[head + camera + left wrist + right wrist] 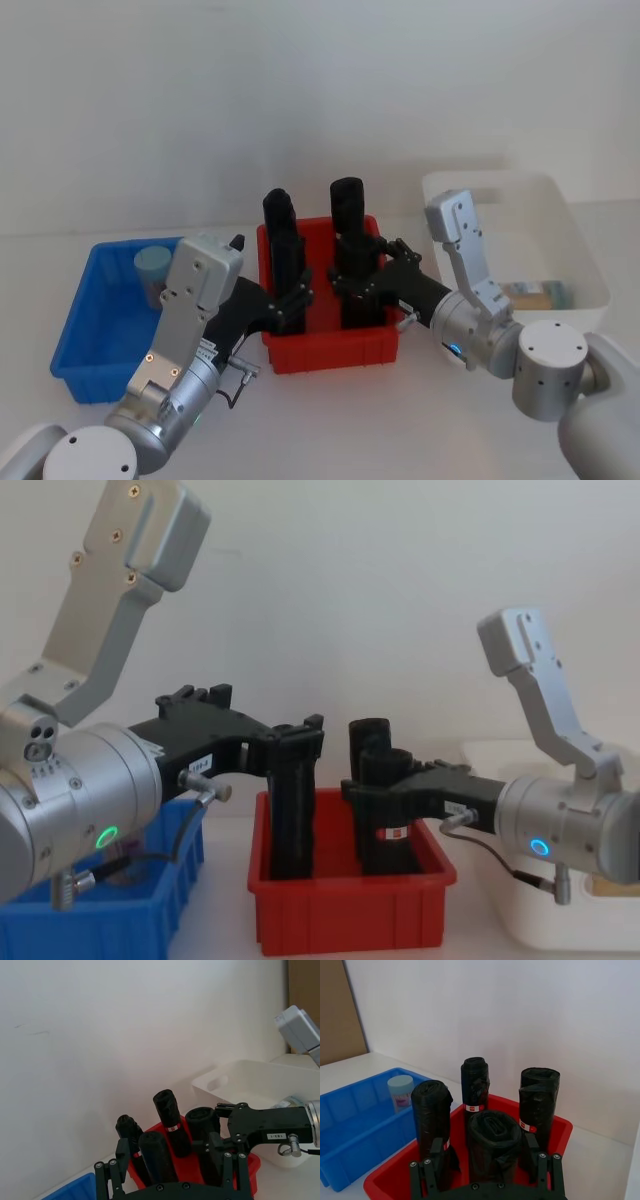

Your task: Pick the cotton swabs from the blue box and place them into the white box.

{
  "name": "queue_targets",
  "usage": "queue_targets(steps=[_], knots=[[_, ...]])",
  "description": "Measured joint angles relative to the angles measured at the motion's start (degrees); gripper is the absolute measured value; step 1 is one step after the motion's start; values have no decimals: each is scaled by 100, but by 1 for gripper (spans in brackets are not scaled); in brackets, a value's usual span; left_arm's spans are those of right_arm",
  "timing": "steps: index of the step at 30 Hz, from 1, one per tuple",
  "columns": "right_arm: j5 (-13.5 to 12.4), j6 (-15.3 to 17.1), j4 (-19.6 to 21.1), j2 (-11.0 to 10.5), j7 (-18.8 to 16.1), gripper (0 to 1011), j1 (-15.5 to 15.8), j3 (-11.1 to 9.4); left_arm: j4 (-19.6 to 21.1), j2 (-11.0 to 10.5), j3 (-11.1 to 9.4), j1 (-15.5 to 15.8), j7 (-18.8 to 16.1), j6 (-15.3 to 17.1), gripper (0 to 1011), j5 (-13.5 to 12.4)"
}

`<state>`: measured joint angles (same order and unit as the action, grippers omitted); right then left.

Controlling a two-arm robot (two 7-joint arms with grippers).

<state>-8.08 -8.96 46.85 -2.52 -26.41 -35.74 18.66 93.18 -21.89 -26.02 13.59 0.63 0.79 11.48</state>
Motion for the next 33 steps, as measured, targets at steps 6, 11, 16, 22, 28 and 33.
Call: queue_targets(steps=[6, 11, 16, 22, 28, 33], knots=[[52, -199, -793, 203, -49, 917, -446, 58, 0, 0, 0, 0, 0, 0, 1004, 0], [78, -354, -1403, 351, -51, 797, -771, 92, 0, 0, 0, 0, 0, 0, 1004, 0], [82, -474, -1827, 453, -47, 622, -996, 106, 0, 0, 0, 0, 0, 0, 1004, 0], [61, -550, -2016, 508, -29, 475, -1107, 101, 0, 0, 0, 0, 0, 0, 1004, 0], [-4, -518, -1799, 486, -2, 426, -1041, 70, 0, 0, 0, 0, 0, 0, 1004, 0], [-103, -389, -1192, 393, 35, 396, -800, 18, 0, 0, 0, 0, 0, 0, 1004, 0]])
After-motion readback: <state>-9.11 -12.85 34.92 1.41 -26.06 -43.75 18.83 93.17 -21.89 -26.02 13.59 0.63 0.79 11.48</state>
